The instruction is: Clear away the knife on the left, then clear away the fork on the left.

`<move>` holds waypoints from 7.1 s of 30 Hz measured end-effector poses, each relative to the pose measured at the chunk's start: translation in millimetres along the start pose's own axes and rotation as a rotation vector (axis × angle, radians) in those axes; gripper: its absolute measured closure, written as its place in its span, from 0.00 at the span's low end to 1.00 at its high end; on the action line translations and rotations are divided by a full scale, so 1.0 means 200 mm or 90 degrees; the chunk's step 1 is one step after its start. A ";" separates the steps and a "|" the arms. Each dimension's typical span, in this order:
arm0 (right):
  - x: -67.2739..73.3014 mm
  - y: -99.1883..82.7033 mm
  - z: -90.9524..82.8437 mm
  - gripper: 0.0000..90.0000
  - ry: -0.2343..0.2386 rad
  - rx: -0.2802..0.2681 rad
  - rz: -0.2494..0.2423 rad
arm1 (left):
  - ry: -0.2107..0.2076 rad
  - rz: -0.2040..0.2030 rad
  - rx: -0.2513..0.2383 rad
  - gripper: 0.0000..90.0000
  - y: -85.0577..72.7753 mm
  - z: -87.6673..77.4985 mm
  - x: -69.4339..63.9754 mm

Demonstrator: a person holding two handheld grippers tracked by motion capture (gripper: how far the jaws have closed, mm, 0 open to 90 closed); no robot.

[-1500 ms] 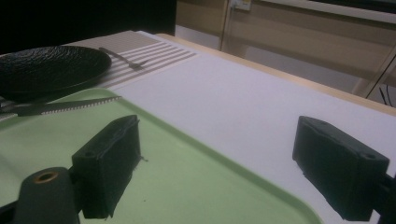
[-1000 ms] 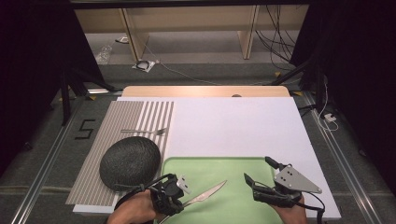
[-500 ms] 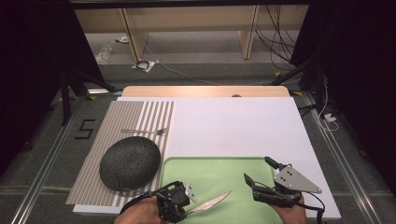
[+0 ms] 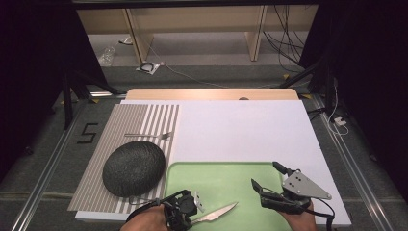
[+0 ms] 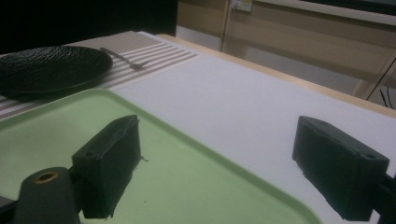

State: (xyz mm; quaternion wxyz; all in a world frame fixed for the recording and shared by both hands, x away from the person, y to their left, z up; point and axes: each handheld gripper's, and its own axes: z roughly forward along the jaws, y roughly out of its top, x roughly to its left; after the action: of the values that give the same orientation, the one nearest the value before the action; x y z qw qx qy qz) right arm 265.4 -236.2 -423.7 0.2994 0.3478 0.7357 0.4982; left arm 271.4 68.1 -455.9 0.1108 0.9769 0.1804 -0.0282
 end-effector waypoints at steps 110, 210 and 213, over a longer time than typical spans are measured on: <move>0.00 0.00 -0.01 0.18 -0.005 0.001 -0.001 | 0.102 -0.033 -0.081 0.99 -0.18 -0.03 0.18; -0.02 0.00 -0.01 0.18 0.008 -0.025 0.030 | 0.325 -0.277 -0.317 0.19 -0.48 -0.41 0.71; -0.02 0.00 -0.01 0.18 0.008 -0.023 0.028 | 0.328 -0.277 -0.312 0.19 -0.48 -0.42 0.75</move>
State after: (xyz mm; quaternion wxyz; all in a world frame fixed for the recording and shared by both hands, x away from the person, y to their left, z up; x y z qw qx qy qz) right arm 265.0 -240.5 -422.8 0.2902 0.3552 0.7205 0.5201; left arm 378.9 225.8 -407.5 0.2829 0.8359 0.4055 0.2384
